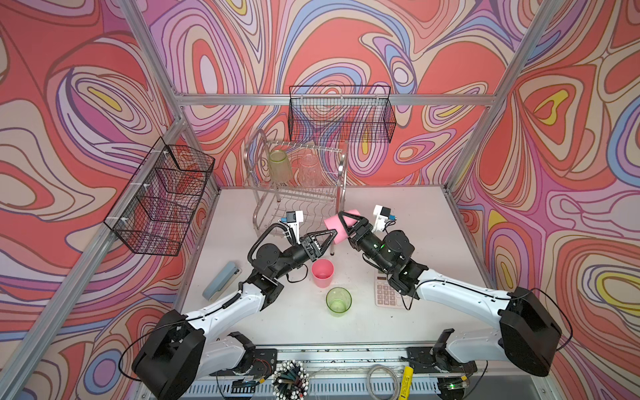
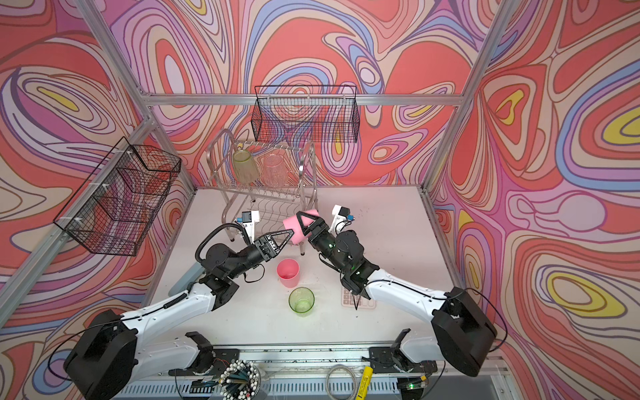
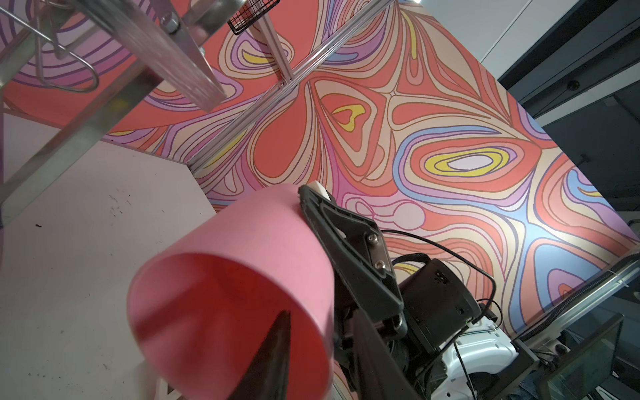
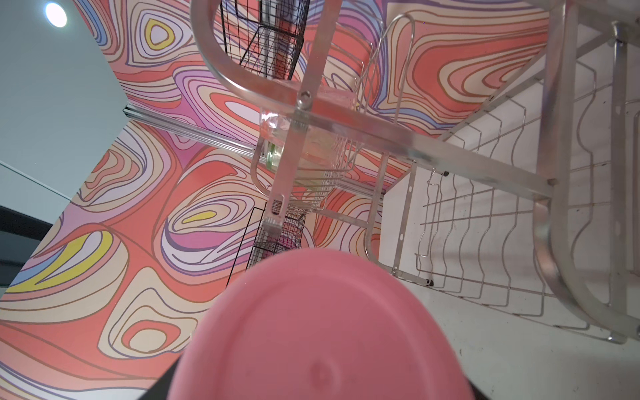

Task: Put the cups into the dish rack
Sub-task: 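Open the left gripper and draw it back while the right gripper holds the cup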

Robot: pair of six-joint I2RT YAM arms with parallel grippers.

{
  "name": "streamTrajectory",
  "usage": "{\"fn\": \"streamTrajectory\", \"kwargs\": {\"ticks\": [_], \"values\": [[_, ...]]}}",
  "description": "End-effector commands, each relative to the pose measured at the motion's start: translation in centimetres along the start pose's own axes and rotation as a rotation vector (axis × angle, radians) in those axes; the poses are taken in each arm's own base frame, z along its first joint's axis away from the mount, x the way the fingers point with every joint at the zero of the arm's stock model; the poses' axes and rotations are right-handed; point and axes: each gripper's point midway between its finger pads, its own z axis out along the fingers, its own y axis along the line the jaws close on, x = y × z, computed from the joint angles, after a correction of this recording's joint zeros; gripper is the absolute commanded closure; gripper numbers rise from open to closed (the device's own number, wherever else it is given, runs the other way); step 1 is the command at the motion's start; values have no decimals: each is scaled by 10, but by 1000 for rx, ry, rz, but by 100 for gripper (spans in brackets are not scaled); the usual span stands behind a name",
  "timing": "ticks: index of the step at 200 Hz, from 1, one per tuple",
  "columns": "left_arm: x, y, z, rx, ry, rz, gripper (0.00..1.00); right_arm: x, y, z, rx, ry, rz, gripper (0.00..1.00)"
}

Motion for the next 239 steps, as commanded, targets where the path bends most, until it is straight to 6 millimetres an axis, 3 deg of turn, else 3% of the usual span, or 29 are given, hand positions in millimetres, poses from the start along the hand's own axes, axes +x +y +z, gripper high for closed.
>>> {"fn": "streamTrajectory", "kwargs": {"ticks": [1, 53, 110, 172, 239], "values": [[-9, -13, -1, 16, -19, 40, 47, -9, 3, -8, 15, -38, -88, 44], [-4, 11, -22, -202, 4, 52, 23, -13, -7, -28, 105, -63, -340, 47], [-15, 47, -80, -629, 34, 79, 16, 14, -7, -42, 145, -10, -744, 47], [-43, 71, -145, -951, 1, 91, 16, 72, -9, -20, 88, 94, -997, 47], [-59, 68, -163, -1030, -12, 139, 16, 111, -14, 21, 67, 159, -1121, 47]]}}
